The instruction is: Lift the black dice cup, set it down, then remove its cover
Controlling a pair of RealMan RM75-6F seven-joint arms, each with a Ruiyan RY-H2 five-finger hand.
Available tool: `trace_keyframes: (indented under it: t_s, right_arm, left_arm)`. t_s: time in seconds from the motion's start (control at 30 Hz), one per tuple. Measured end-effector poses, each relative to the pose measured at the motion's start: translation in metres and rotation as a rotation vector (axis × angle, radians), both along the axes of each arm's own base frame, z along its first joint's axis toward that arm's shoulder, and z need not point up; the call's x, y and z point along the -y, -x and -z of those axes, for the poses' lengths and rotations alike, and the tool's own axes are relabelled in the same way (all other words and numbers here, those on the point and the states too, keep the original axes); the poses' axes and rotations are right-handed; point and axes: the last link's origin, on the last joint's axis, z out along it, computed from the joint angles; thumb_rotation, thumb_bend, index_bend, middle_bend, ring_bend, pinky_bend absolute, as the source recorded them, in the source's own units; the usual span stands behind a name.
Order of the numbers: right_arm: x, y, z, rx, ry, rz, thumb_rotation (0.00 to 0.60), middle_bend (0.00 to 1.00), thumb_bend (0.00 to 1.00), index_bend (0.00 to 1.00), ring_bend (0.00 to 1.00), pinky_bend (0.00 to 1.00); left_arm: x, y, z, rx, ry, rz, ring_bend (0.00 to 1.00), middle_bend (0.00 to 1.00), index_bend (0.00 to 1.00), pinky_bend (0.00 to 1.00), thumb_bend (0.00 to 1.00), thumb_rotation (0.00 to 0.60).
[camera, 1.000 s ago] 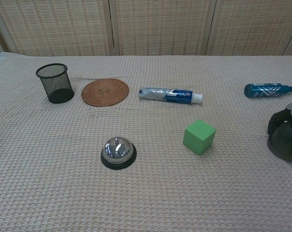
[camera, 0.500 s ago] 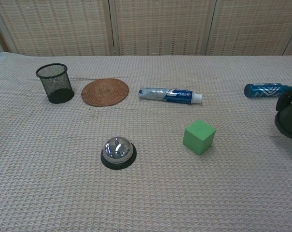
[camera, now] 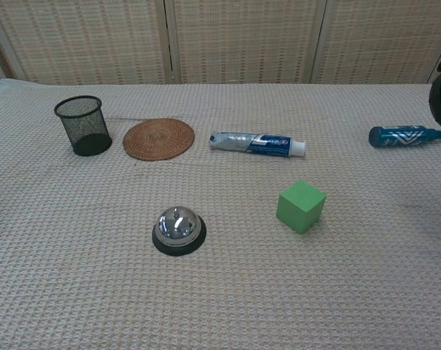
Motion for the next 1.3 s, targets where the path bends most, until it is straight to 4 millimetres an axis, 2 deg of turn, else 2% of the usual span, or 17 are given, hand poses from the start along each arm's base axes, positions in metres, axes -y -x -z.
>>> trace_keyframes:
  t_s: [0.23,0.4,0.57,0.77,0.83,0.93,1.1,1.3]
  right_arm:
    - [0.011,0.039,0.001,-0.170,-0.037,0.403,0.600,0.49,0.09,0.54,0.60,0.71]
    - [0.012,0.051,0.004,-0.205,-0.076,0.531,0.600,0.49,0.09,0.54,0.60,0.71]
    - [0.015,0.039,0.005,-0.106,-0.075,0.425,0.600,0.49,0.09,0.54,0.60,0.71]
    - [0.013,0.011,0.008,0.046,-0.031,0.067,0.600,0.49,0.09,0.54,0.60,0.71]
    - [0.010,0.009,0.008,0.097,-0.018,-0.036,0.600,0.49,0.09,0.54,0.60,0.71]
    - [0.007,0.012,0.007,0.121,0.002,-0.100,0.600,0.49,0.09,0.54,0.60,0.71]
    - [0.008,0.020,0.013,0.058,-0.003,-0.005,0.600,0.49,0.09,0.55,0.60,0.71]
    - [0.012,0.034,0.028,-0.031,-0.135,0.239,0.600,0.49,0.09,0.55,0.60,0.71]
  left_arm:
    - [0.000,0.000,0.000,0.000,0.000,-0.002,0.16,0.12,0.56,0.52,0.42,0.600]
    - [-0.001,0.000,0.000,0.000,0.004,-0.002,0.16,0.12,0.56,0.52,0.42,0.600]
    - [-0.001,0.000,0.001,-0.003,0.007,-0.001,0.16,0.12,0.55,0.52,0.42,0.600]
    - [0.000,0.000,0.001,-0.001,0.005,0.000,0.16,0.12,0.56,0.52,0.42,0.600]
    - [0.000,0.000,0.001,0.000,0.005,-0.001,0.16,0.12,0.56,0.52,0.42,0.600]
    - [0.000,0.000,0.001,0.000,0.006,-0.001,0.16,0.12,0.56,0.52,0.42,0.600]
    - [0.000,0.000,0.001,-0.003,0.003,-0.002,0.16,0.12,0.56,0.52,0.42,0.600]
    - [0.000,0.000,0.001,-0.005,0.002,-0.006,0.16,0.12,0.55,0.52,0.42,0.600]
